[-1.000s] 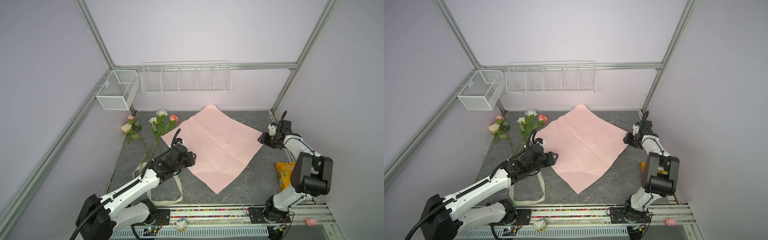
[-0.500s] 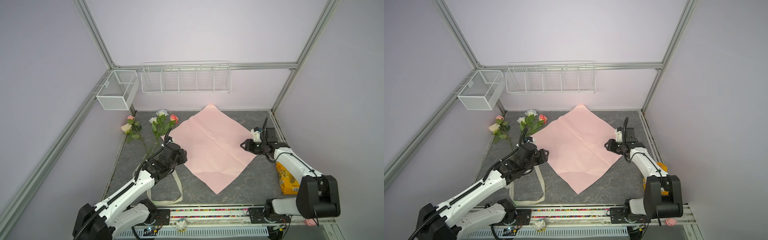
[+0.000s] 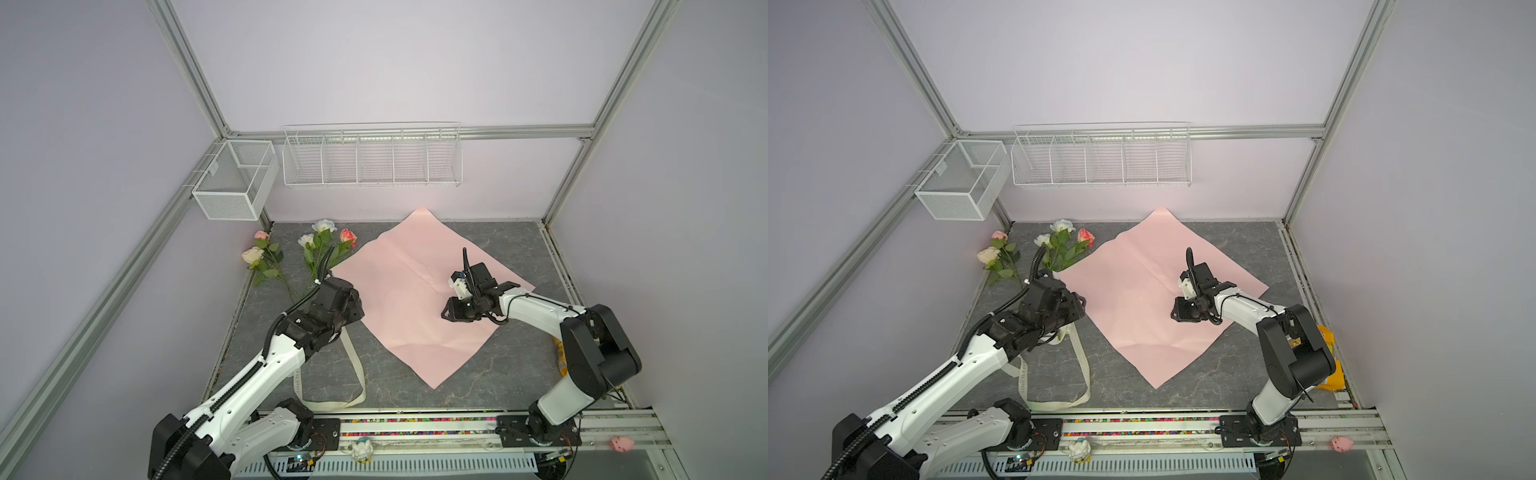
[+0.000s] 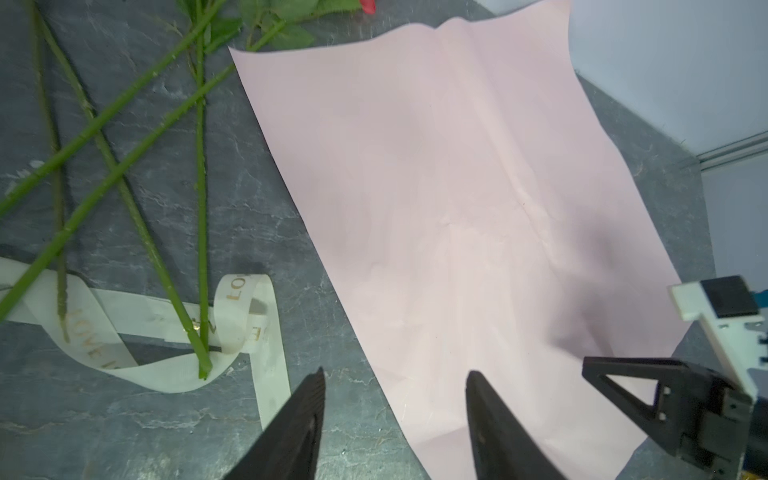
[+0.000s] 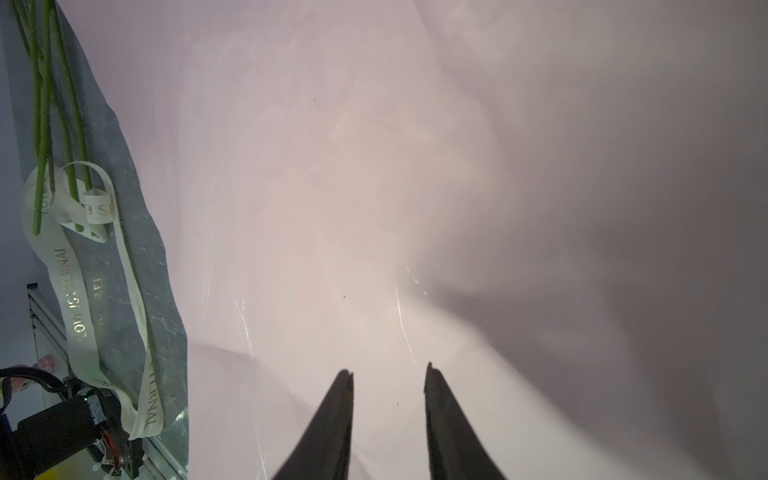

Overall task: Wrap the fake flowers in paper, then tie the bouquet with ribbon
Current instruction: 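Draw the left gripper back to the roses while the right gripper moves over the paper, then lower the left gripper and grasp the white rose stem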

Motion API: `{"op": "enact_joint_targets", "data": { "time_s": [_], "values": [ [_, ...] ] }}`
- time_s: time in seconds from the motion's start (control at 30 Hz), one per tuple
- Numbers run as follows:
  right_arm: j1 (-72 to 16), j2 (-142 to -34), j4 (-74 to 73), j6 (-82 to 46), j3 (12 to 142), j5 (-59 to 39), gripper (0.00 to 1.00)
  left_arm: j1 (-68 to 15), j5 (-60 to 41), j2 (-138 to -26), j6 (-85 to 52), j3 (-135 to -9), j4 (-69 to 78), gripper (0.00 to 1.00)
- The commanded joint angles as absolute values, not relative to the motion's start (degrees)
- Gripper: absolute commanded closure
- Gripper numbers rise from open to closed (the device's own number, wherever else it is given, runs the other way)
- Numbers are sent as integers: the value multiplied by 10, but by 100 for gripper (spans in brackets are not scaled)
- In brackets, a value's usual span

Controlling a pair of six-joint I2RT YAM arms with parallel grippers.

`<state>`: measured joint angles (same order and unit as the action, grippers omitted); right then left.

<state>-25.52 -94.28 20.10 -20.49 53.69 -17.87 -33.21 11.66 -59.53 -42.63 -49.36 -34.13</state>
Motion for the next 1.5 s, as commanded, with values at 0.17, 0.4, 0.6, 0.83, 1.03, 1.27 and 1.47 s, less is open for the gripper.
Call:
{"op": "enact_joint_targets", "data": {
  "time_s": [0.17, 0.4, 0.6, 0.83, 1.03, 1.27, 1.47],
  "values": [
    [-256, -938, 243, -166, 482, -191, 75, -189, 94, -637, -328, -571, -442, 46],
    [-258, -931, 268, -159, 464, -180, 76, -79, 70, -716, -255, -619, -435, 46],
    [-259, -895, 264, -146, 450, -178, 75, -63, 90, -829, -189, -682, -446, 50],
    [-260, -826, 262, -137, 495, -199, 67, -43, 109, -1006, -117, -804, -520, 66],
    [-262, -775, 257, -143, 500, -200, 65, -26, 149, -1130, -63, -895, -548, 69],
    [-266, -749, 256, -156, 499, -193, 64, -16, 173, -1221, -23, -988, -587, 63],
    [-270, -745, 256, -164, 492, -187, 63, -15, 159, -1268, 4, -1026, -604, 64]
  ]
}}
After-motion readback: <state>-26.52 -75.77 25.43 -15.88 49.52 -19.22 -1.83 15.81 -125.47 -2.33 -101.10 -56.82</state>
